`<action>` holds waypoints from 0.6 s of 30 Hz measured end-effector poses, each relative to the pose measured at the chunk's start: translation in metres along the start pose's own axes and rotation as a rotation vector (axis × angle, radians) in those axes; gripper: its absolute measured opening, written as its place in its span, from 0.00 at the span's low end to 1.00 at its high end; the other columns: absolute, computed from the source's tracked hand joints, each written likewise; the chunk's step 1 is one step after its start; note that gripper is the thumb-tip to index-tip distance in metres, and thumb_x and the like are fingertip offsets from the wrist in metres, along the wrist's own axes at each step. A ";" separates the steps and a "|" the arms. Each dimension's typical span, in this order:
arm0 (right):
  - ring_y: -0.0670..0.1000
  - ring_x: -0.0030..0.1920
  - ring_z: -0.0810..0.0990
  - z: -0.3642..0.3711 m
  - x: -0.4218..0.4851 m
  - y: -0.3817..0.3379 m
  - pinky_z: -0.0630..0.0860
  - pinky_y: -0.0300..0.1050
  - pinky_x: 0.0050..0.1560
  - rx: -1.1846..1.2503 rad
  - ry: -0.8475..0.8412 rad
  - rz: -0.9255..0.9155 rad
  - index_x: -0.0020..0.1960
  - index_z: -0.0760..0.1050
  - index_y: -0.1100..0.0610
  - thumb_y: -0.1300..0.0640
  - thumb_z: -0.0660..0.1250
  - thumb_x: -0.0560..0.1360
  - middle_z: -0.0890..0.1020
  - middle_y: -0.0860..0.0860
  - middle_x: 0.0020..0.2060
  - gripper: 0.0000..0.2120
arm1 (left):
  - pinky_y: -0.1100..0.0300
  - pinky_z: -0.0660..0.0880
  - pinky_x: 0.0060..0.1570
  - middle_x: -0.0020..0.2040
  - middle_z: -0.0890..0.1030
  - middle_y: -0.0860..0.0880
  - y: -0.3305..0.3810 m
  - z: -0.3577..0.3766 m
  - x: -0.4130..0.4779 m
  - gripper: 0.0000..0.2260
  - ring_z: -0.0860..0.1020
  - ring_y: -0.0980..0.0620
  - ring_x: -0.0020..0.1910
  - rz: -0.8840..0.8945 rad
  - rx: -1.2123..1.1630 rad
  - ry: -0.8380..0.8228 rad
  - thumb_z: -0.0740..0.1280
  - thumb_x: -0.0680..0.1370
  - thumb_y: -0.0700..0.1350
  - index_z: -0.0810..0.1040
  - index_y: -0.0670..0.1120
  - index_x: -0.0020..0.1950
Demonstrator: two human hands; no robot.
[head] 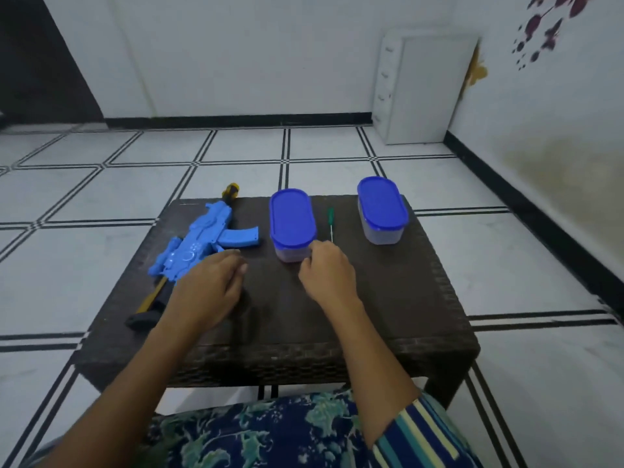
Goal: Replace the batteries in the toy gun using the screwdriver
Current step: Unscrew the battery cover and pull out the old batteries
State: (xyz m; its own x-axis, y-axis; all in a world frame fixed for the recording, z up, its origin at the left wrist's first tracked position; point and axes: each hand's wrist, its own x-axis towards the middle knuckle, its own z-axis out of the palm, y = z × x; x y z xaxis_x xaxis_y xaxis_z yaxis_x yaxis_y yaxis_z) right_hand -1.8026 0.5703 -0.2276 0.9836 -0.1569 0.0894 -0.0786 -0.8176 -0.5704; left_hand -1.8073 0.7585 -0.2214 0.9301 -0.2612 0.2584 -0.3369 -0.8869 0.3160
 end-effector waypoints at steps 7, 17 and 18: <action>0.56 0.60 0.75 0.010 0.043 0.029 0.75 0.49 0.55 -0.086 -0.073 0.092 0.59 0.72 0.60 0.60 0.62 0.79 0.73 0.57 0.61 0.10 | 0.49 0.73 0.53 0.56 0.81 0.41 -0.030 0.030 0.025 0.09 0.78 0.40 0.55 -0.075 -0.064 0.013 0.64 0.78 0.40 0.80 0.39 0.55; 0.59 0.72 0.66 0.018 0.050 0.037 0.65 0.53 0.72 -0.288 -0.182 0.052 0.70 0.68 0.64 0.56 0.60 0.81 0.69 0.59 0.71 0.20 | 0.45 0.75 0.53 0.56 0.81 0.41 -0.027 0.049 0.052 0.09 0.80 0.39 0.54 0.027 -0.053 -0.050 0.64 0.78 0.42 0.81 0.40 0.53; 0.58 0.67 0.71 0.014 0.046 0.031 0.70 0.52 0.67 -0.301 -0.196 0.060 0.65 0.72 0.63 0.56 0.60 0.80 0.73 0.59 0.66 0.16 | 0.45 0.75 0.54 0.57 0.81 0.41 -0.025 0.049 0.052 0.09 0.79 0.39 0.55 0.018 -0.050 -0.055 0.64 0.78 0.42 0.81 0.40 0.54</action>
State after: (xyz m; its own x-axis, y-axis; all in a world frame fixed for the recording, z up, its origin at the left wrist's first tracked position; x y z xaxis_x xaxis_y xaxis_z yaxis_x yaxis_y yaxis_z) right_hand -1.7570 0.5459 -0.2527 0.9860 -0.1238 -0.1119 -0.1525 -0.9411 -0.3017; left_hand -1.7437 0.7486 -0.2607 0.9299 -0.2990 0.2140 -0.3594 -0.8621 0.3571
